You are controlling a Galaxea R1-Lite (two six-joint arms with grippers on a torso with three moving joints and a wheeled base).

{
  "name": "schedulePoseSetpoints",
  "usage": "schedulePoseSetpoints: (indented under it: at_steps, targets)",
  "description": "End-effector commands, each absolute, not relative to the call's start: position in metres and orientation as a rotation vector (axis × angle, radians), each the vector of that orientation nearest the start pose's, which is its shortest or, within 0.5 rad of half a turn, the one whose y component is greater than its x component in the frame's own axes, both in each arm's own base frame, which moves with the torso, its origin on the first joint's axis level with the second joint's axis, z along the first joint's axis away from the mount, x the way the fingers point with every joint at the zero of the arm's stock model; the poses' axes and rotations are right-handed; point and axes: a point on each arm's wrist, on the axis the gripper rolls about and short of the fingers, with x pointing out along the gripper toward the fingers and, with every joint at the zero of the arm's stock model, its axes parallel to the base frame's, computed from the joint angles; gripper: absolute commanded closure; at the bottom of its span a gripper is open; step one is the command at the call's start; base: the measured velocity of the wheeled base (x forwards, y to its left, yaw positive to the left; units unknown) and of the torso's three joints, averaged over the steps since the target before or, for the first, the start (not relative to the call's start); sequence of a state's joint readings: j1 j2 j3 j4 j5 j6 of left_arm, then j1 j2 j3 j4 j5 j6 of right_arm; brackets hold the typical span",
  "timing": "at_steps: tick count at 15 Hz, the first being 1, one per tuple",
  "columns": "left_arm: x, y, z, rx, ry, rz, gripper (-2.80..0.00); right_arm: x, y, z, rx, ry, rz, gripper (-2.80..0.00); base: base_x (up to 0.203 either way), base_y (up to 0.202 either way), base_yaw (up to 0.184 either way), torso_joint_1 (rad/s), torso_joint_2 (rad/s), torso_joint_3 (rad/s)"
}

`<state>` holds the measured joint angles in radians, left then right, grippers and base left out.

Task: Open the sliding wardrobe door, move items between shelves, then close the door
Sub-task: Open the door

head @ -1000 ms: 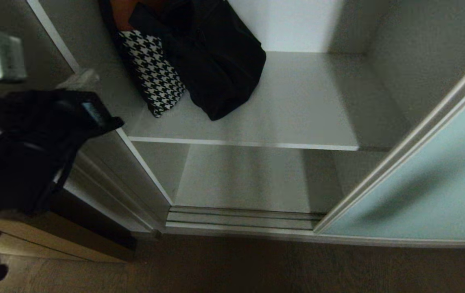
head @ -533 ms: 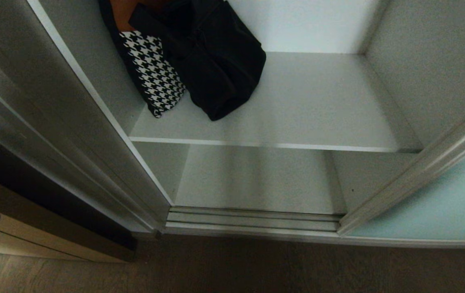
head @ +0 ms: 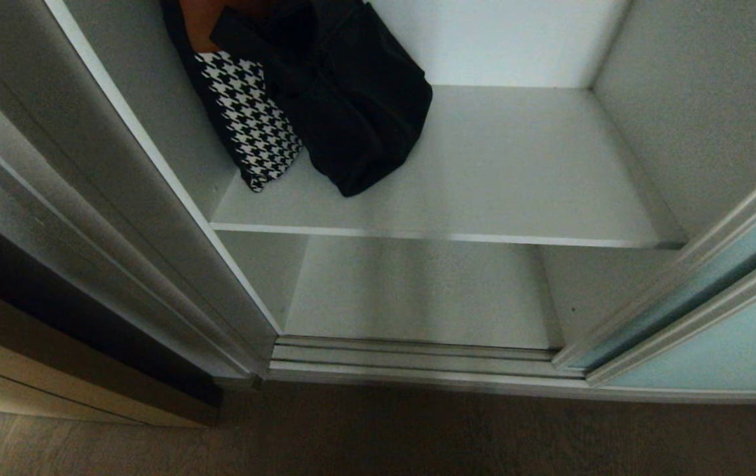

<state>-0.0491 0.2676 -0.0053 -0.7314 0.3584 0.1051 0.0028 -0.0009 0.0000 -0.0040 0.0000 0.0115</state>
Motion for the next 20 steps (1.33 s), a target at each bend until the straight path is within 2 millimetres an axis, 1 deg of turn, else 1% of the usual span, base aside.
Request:
schedulePoseSetpoints:
  at_steps: [1, 3, 4, 6, 10, 12, 14, 15, 16, 18, 20]
  targets:
    - [-0.024, 0.006, 0.107, 0.044, -0.260, 0.236, 0.00, -0.023, 0.000, 0.076, 0.012, -0.006, 0.003, 0.00, 0.000, 0.000, 0.000, 0.000, 0.00, 0.000]
    - [-0.023, 0.000, 0.089, 0.056, -0.120, -0.003, 0.00, -0.023, 0.000, 0.076, 0.012, -0.005, 0.003, 0.00, 0.000, 0.000, 0.000, 0.000, 0.00, 0.000]
    - [-0.023, -0.002, 0.084, 0.046, -0.059, -0.067, 0.00, -0.023, 0.000, 0.076, 0.012, -0.006, 0.003, 0.00, 0.000, 0.000, 0.000, 0.000, 0.00, 0.000]
    - [-0.024, -0.001, 0.081, -0.037, -0.011, -0.025, 0.00, -0.023, 0.000, 0.076, 0.012, -0.006, 0.003, 0.00, 0.000, 0.000, 0.000, 0.000, 0.00, 0.000]
    - [-0.024, -0.001, 0.080, -0.122, -0.013, -0.014, 0.00, -0.023, 0.000, 0.076, 0.012, -0.006, 0.003, 0.00, 0.000, 0.000, 0.000, 0.000, 0.00, 0.000]
    - [-0.024, -0.001, 0.081, -0.047, -0.023, -0.014, 0.00, -0.023, 0.000, 0.076, 0.012, -0.006, 0.003, 0.00, 0.000, 0.000, 0.000, 0.000, 0.00, 0.000]
    - [-0.023, -0.001, 0.081, 0.153, -0.036, -0.029, 0.00, -0.023, 0.000, 0.076, 0.012, -0.006, 0.003, 0.00, 0.000, 0.000, 0.000, 0.000, 0.00, 0.000]
    - [-0.023, -0.001, 0.079, 0.224, -0.028, -0.039, 0.00, -0.023, 0.000, 0.076, 0.012, -0.006, 0.003, 0.00, 0.000, 0.000, 0.000, 0.000, 0.00, 0.000]
    - [-0.023, -0.001, 0.077, 0.211, -0.011, -0.050, 0.00, -0.023, 0.000, 0.076, 0.012, -0.006, 0.003, 0.00, 0.000, 0.000, 0.000, 0.000, 0.00, 0.000]
    - [-0.023, -0.001, 0.076, 0.094, 0.009, -0.034, 0.00, -0.023, 0.000, 0.076, 0.012, -0.006, 0.003, 0.00, 0.000, 0.000, 0.000, 0.000, 0.00, 0.000]
    - [-0.023, -0.001, 0.076, 0.075, 0.010, -0.016, 0.00, -0.023, 0.000, 0.076, 0.011, -0.006, 0.003, 0.00, 0.000, 0.000, 0.000, 0.000, 0.00, 0.000]
